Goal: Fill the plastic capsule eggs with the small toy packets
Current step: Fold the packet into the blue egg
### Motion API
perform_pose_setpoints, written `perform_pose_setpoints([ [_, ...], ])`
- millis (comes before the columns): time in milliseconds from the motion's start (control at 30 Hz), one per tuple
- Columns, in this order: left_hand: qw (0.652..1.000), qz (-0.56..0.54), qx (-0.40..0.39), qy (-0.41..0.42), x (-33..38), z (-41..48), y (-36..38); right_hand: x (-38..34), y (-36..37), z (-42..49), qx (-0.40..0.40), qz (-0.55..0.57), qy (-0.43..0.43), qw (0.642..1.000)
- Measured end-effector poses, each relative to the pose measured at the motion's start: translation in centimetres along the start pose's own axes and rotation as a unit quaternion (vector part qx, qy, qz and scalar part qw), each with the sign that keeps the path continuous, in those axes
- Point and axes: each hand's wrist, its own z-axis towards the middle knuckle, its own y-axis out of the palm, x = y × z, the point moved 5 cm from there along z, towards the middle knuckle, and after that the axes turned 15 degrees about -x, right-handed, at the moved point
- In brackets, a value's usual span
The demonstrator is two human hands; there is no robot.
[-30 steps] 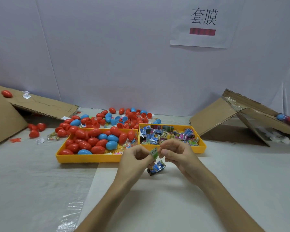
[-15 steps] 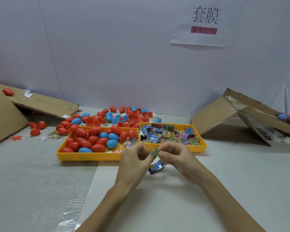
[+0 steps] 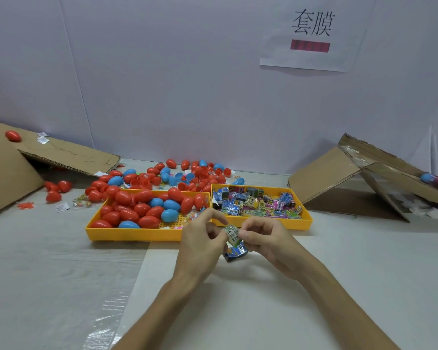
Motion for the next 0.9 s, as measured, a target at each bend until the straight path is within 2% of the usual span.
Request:
perform_pose_setpoints([
  [133,1.000,0.007,0.013,0.025,0.4,-0.1,-0.1,0.4,-0.1,0.3,0.011,0.004,0.023,1.000],
  [433,0.994,0.064,0.028,0.082,0.9,-0.4,0.2,0.0,0.1,0.1,-0.022,0.005,0.041,0.999],
  [533,0.991,0.091,0.020,0.101,1.2,-0.5,0.3,-0.2,0.2,0.0,-0.034,-0.032,0.044,0.998],
  [633,0.988,0.111,0.016,0.109,1.2,-0.4,0.4,-0.4,0.3,-0.1,-0.042,-0.064,0.036,0.996],
  [900,0.987,0.116,0.003,0.111,1.4,-0.2,0.1,-0.5,0.2,-0.1,-0.036,-0.038,-0.004,0.999],
])
